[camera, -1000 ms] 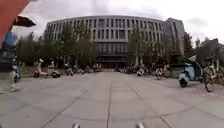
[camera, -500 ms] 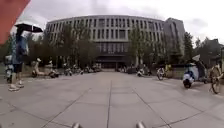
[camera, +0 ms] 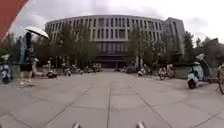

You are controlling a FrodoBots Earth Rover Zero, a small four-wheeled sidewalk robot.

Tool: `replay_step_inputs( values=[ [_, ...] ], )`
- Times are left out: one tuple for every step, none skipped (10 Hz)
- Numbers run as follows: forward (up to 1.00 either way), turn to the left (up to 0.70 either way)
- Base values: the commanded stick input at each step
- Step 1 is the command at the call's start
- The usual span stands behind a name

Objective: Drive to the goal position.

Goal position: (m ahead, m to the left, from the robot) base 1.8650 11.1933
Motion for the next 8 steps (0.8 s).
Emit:
replay_step_inputs(
  values=[
    [0.45, 0.00],
    [0.45, 0.00],
    [0.45, 0.00],
    [0.45, 0.00],
    [0.45, 0.00],
    [0.45, 0.00],
    [0.45, 0.00],
    [0.45, 0.00]
  ],
)
